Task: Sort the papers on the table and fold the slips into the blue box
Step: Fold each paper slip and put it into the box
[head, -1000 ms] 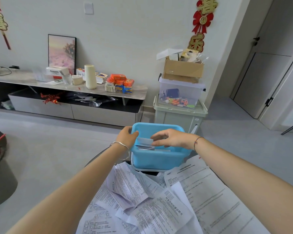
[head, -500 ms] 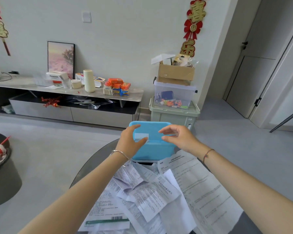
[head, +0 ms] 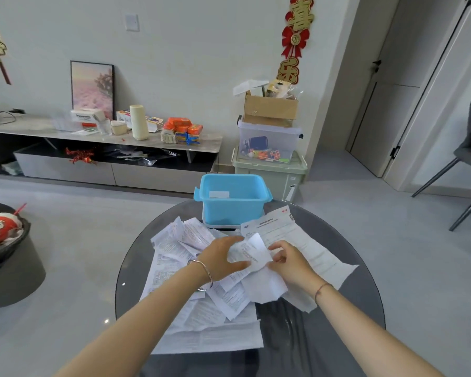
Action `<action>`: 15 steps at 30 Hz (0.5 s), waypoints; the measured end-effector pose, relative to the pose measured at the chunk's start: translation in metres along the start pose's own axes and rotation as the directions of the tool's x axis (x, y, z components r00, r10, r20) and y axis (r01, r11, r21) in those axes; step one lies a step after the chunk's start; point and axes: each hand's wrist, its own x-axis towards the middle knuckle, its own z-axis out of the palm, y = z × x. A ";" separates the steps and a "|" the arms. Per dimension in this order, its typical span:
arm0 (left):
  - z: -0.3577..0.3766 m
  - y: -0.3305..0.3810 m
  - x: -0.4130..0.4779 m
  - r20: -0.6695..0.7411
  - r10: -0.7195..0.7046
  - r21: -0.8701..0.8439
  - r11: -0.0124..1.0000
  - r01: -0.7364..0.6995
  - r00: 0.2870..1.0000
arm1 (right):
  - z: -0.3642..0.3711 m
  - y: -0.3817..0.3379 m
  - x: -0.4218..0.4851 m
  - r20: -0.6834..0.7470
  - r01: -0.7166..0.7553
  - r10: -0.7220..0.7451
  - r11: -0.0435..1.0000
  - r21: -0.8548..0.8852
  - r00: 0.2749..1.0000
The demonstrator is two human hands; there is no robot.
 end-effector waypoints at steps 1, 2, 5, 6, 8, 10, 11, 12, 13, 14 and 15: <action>0.004 -0.002 -0.003 0.028 -0.002 0.036 0.999 0.001 1.000 | -0.002 -0.003 -0.002 -0.040 0.015 -0.012 0.997 0.070 0.999; 0.006 -0.002 -0.005 0.039 -0.001 0.050 0.999 -0.001 0.999 | -0.005 -0.007 -0.005 -0.089 0.037 -0.026 0.992 0.124 0.996; 0.008 0.004 -0.009 0.000 -0.028 -0.044 0.999 0.028 1.000 | -0.023 -0.022 -0.012 -0.249 0.127 -0.073 0.970 0.208 0.966; 0.007 0.008 -0.009 -0.018 -0.027 -0.063 0.998 0.026 0.999 | -0.029 -0.027 -0.015 -0.290 0.148 -0.079 0.963 0.224 0.954; 0.004 0.017 -0.007 -0.057 0.005 -0.082 0.997 -0.010 0.998 | -0.041 -0.035 -0.021 -0.359 0.196 -0.092 0.944 0.265 0.929; 0.000 0.022 -0.008 -0.081 0.051 -0.133 0.989 -0.061 0.995 | -0.048 -0.040 -0.029 -0.404 0.228 -0.095 0.928 0.296 0.910; 0.000 0.024 -0.008 -0.091 0.084 -0.164 0.982 -0.098 0.992 | -0.051 -0.041 -0.032 -0.414 0.236 -0.092 0.921 0.311 0.905; -0.001 0.027 -0.010 -0.123 0.130 -0.183 0.971 -0.152 0.984 | -0.052 -0.042 -0.038 -0.414 0.238 -0.089 0.916 0.324 0.906; 0.000 0.030 -0.012 -0.177 0.182 -0.168 0.963 -0.212 0.967 | -0.052 -0.042 -0.042 -0.408 0.237 -0.088 0.914 0.330 0.909; 0.001 0.034 -0.016 -0.236 0.238 -0.122 0.955 -0.272 0.942 | -0.051 -0.039 -0.048 -0.394 0.228 -0.084 0.915 0.334 0.915; 0.001 0.038 -0.020 -0.294 0.298 -0.051 0.944 -0.327 0.908 | -0.050 -0.035 -0.054 -0.381 0.218 -0.079 0.916 0.336 0.921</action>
